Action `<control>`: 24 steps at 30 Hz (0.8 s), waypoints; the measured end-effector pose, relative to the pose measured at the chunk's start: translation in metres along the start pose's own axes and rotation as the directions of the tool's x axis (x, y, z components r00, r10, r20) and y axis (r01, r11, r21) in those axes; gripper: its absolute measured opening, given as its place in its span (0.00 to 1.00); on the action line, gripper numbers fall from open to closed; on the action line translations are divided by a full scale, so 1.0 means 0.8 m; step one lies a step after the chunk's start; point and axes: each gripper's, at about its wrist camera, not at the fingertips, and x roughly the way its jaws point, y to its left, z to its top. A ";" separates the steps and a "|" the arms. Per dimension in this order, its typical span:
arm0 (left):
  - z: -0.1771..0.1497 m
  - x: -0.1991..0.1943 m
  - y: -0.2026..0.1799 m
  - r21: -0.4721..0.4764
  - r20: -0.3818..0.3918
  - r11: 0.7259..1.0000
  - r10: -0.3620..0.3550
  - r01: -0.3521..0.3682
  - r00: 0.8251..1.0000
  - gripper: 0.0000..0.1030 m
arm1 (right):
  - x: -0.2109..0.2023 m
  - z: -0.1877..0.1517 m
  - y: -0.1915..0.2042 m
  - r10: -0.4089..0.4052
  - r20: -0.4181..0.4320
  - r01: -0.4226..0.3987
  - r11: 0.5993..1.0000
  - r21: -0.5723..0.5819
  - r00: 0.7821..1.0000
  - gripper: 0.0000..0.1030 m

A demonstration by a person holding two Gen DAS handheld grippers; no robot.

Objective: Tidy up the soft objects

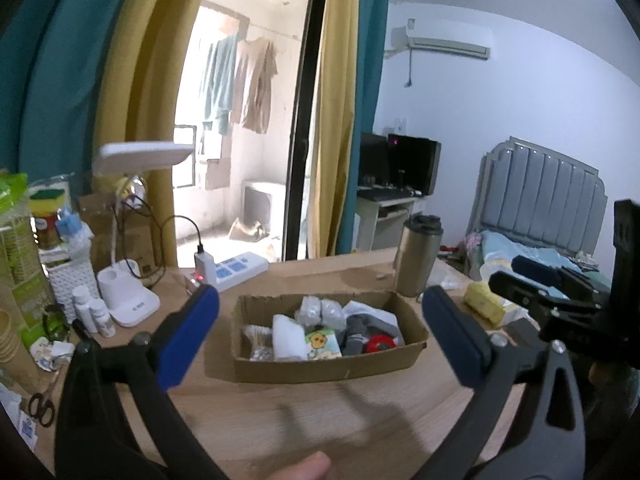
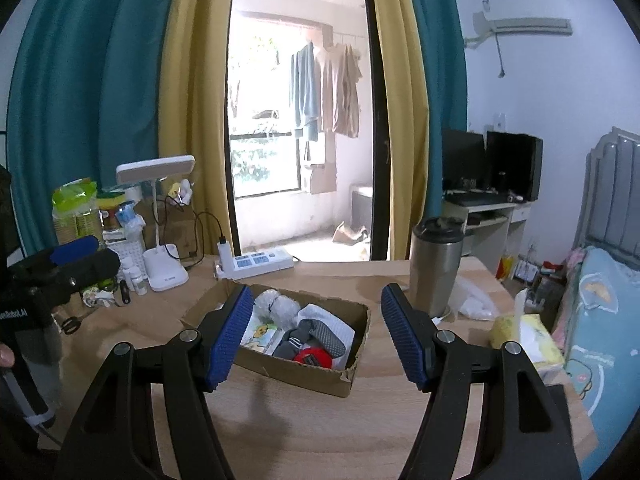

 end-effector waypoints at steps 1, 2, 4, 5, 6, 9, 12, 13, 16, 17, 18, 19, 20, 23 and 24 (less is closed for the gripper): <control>0.001 -0.006 -0.001 0.005 0.006 1.000 0.002 -0.002 1.000 0.99 | -0.006 -0.001 0.001 -0.002 0.002 0.002 1.000 0.000 1.000 0.68; 0.002 -0.013 -0.003 0.012 0.014 1.000 0.004 -0.004 1.000 0.99 | -0.009 -0.001 0.002 -0.002 0.001 0.002 1.000 -0.002 1.000 0.68; 0.003 -0.026 -0.007 0.035 0.031 0.999 0.007 -0.008 0.999 0.99 | -0.017 -0.002 0.007 -0.007 -0.005 0.007 1.000 -0.017 1.000 0.69; 0.004 -0.033 -0.011 0.052 0.038 0.999 0.012 -0.014 0.999 0.99 | -0.021 -0.002 0.010 -0.013 -0.004 0.013 1.000 -0.026 1.000 0.70; 0.005 -0.039 -0.015 0.067 0.042 0.998 0.014 -0.017 0.999 0.99 | -0.027 -0.002 0.012 -0.019 0.003 0.019 0.999 -0.036 1.000 0.71; 0.008 -0.055 -0.022 0.100 0.066 0.995 0.020 -0.027 0.998 0.99 | -0.041 0.004 0.014 -0.029 0.026 0.031 0.999 -0.045 0.999 0.75; 0.011 -0.068 -0.022 0.089 0.092 0.995 0.031 -0.040 0.995 0.99 | -0.050 0.009 0.014 -0.050 0.043 0.052 0.998 -0.042 0.998 0.78; 0.012 -0.071 -0.021 0.080 0.099 0.996 0.036 -0.044 0.994 0.99 | -0.052 0.011 0.015 -0.054 0.047 0.056 0.998 -0.041 0.997 0.78; 0.014 -0.077 -0.017 0.050 0.125 0.997 0.052 -0.058 0.991 0.99 | -0.055 0.011 0.018 -0.049 0.051 0.052 0.998 -0.048 0.997 0.78; 0.015 -0.079 -0.015 0.041 0.132 0.997 0.057 -0.062 0.990 0.99 | -0.055 0.012 0.019 -0.047 0.052 0.050 0.997 -0.051 0.998 0.78; 0.015 -0.078 -0.014 0.037 0.133 0.997 0.057 -0.063 0.989 0.99 | -0.055 0.011 0.020 -0.044 0.052 0.046 0.998 -0.053 0.998 0.78; 0.015 -0.076 -0.013 0.036 0.130 0.997 0.056 -0.061 0.990 0.99 | -0.054 0.010 0.020 -0.040 0.051 0.043 0.998 -0.054 0.998 0.78; 0.015 -0.076 -0.013 0.036 0.129 0.997 0.058 -0.063 0.990 0.99 | -0.051 0.010 0.021 -0.038 0.047 0.040 0.998 -0.055 0.998 0.78; 0.014 -0.073 -0.014 0.033 0.125 0.998 0.055 -0.059 0.991 0.99 | -0.046 0.006 0.020 -0.038 0.038 0.039 0.998 -0.050 0.999 0.78; 0.013 -0.072 -0.014 0.031 0.123 0.998 0.053 -0.057 0.991 0.99 | -0.044 0.004 0.019 -0.036 0.034 0.038 0.998 -0.046 0.999 0.78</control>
